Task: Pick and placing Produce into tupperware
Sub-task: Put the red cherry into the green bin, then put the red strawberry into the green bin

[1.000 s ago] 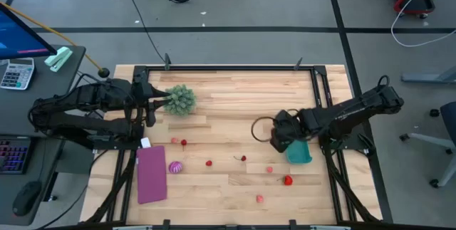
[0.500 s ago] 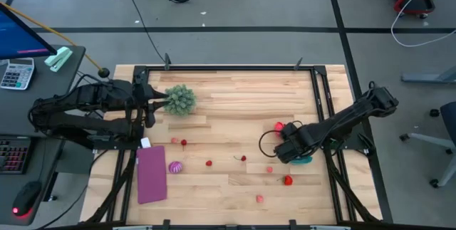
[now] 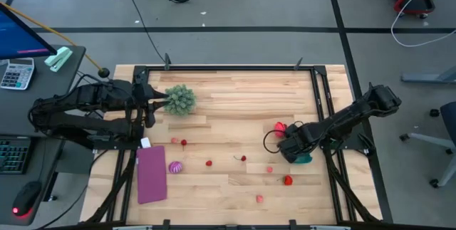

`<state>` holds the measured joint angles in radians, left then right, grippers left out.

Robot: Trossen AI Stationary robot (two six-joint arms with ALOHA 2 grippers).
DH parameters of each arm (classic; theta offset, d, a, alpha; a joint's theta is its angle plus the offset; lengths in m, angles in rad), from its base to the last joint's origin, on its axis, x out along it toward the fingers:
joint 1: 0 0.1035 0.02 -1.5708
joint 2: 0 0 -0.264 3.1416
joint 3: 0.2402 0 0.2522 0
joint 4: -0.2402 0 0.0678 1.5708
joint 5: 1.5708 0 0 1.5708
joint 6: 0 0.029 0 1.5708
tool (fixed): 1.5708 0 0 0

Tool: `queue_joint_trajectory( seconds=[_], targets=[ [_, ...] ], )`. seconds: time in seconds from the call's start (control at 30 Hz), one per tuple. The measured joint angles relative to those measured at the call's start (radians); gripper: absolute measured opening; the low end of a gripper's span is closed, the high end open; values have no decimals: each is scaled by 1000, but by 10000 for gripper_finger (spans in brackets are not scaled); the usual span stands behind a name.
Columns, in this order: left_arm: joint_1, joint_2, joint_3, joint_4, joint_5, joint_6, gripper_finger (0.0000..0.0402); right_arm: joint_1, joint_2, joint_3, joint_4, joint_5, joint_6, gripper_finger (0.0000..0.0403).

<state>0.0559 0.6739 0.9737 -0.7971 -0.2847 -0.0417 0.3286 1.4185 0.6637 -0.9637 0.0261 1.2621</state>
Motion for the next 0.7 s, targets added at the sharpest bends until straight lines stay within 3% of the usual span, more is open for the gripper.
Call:
queue_joint_trajectory(
  seconds=[0.2,0.4,0.6,0.7],
  targets=[
    [0,0,0,0,0,0,107,-24,0,25,10,-5,-130,72],
    [0,0,0,0,0,-1,107,-62,0,31,1,-6,-218,128],
    [0,0,0,0,0,-1,107,-92,0,31,-51,-8,-246,183],
    [0,0,0,0,0,-3,107,-112,0,32,-103,-65,-246,199]
  ],
)
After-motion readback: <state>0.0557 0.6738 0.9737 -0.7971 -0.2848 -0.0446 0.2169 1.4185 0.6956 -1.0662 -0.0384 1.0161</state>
